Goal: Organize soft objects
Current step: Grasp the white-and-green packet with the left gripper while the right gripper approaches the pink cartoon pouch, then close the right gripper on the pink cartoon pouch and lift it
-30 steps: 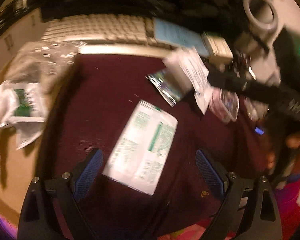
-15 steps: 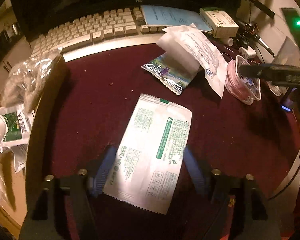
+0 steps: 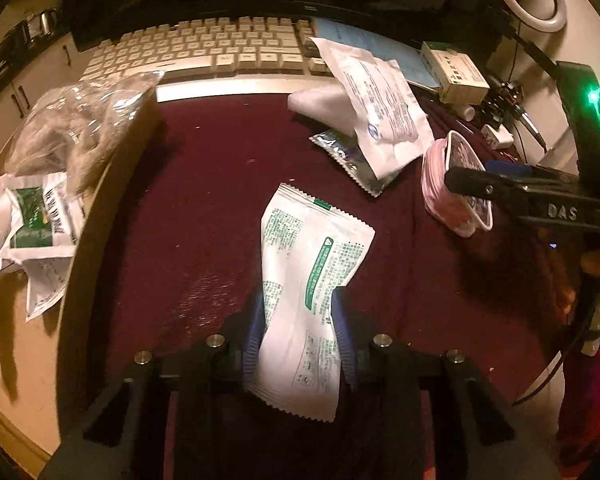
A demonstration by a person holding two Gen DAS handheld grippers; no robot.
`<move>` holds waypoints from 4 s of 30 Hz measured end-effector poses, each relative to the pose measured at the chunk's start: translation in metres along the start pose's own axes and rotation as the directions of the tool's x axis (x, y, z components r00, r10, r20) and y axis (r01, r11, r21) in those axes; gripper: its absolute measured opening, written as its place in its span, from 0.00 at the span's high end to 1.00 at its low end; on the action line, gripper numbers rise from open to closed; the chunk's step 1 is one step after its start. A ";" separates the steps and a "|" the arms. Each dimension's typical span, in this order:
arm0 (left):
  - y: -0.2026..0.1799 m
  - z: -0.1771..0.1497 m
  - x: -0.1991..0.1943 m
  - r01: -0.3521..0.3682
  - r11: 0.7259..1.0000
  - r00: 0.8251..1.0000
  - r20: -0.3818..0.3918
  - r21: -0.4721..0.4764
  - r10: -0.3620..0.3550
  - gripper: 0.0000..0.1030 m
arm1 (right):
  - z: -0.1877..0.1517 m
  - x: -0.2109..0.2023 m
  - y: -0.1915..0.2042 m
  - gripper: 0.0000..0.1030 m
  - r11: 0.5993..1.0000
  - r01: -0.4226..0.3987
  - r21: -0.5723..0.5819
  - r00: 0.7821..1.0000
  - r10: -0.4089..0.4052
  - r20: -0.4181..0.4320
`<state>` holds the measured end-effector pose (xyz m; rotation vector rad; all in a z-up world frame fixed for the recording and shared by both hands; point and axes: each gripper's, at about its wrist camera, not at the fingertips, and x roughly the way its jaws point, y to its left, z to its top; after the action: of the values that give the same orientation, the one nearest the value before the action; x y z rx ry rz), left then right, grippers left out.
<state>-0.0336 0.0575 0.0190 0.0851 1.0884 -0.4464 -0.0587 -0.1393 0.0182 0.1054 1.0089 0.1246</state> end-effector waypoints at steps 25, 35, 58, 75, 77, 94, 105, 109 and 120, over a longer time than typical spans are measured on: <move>-0.007 0.003 -0.023 0.015 1.000 0.997 0.075 -0.006 -0.014 0.79 | 0.002 -0.012 0.029 0.49 0.995 -0.087 -0.058 0.996 0.087 0.008; -0.011 0.006 -0.021 0.036 0.999 0.996 0.082 -0.008 -0.036 0.79 | -0.005 -0.019 0.002 0.18 0.992 -0.100 0.072 0.995 0.101 -0.006; -0.012 0.003 -0.016 0.047 0.999 0.996 0.073 -0.020 -0.045 0.79 | 0.008 0.024 0.007 0.11 0.980 0.052 0.193 0.997 -0.040 -0.067; -0.007 0.002 -0.027 0.049 0.998 0.994 0.098 -0.031 -0.046 0.79 | 0.003 -0.024 0.016 0.15 0.989 0.024 0.146 0.998 -0.031 0.047; -0.005 0.002 -0.031 0.049 0.998 0.993 0.109 -0.037 -0.044 0.79 | 0.003 -0.033 0.020 0.62 0.992 0.033 0.124 0.997 -0.041 0.064; 0.000 -0.002 -0.034 0.063 0.997 0.993 0.107 -0.048 -0.057 0.79 | -0.002 -0.022 0.003 0.16 0.984 -0.002 0.178 1.000 0.004 -0.008; 0.006 -0.007 -0.040 0.056 0.997 0.992 0.113 -0.055 -0.050 0.79 | -0.007 0.003 0.020 0.08 0.990 0.128 0.062 0.991 -0.124 -0.055; 0.012 -0.008 -0.047 0.060 0.996 0.991 0.123 -0.068 -0.052 0.79 | -0.007 0.002 0.010 0.17 0.991 0.104 0.083 0.994 -0.100 -0.048; 0.015 -0.008 -0.052 0.069 0.995 0.989 0.135 -0.069 -0.059 0.79 | -0.009 -0.014 0.019 0.20 0.995 0.053 0.086 0.999 -0.052 -0.014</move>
<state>-0.0546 0.0898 0.0581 -0.0440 0.9777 -0.4628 -0.0744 -0.1229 0.0282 0.1568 1.0284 0.0341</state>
